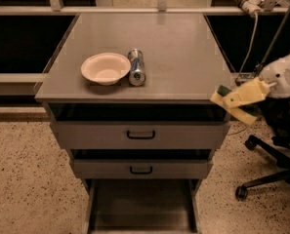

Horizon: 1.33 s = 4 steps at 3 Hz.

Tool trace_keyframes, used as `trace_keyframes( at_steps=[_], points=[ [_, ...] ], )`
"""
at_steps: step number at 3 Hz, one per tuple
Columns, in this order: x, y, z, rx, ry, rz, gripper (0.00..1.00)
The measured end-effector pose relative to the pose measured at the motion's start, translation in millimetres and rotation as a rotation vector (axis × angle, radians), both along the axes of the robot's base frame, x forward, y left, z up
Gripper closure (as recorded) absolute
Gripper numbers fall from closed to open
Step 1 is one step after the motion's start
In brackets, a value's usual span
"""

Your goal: Place sponge into bottom drawer

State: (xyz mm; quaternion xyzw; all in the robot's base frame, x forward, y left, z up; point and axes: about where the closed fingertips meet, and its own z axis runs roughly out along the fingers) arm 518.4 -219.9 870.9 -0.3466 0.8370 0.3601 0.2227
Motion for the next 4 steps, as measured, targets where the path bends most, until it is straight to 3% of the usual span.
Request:
trace_keyframes(
  at_steps=[1, 2, 3, 4],
  points=[
    [-13, -14, -5, 0.025, 0.02, -0.034, 1.0],
    [-12, -12, -5, 0.024, 0.019, -0.03, 1.0],
    [-25, -7, -17, -0.007, 0.0, -0.038, 1.0],
    [-53, -11, -49, -0.029, -0.048, -0.119, 1.0]
  ],
)
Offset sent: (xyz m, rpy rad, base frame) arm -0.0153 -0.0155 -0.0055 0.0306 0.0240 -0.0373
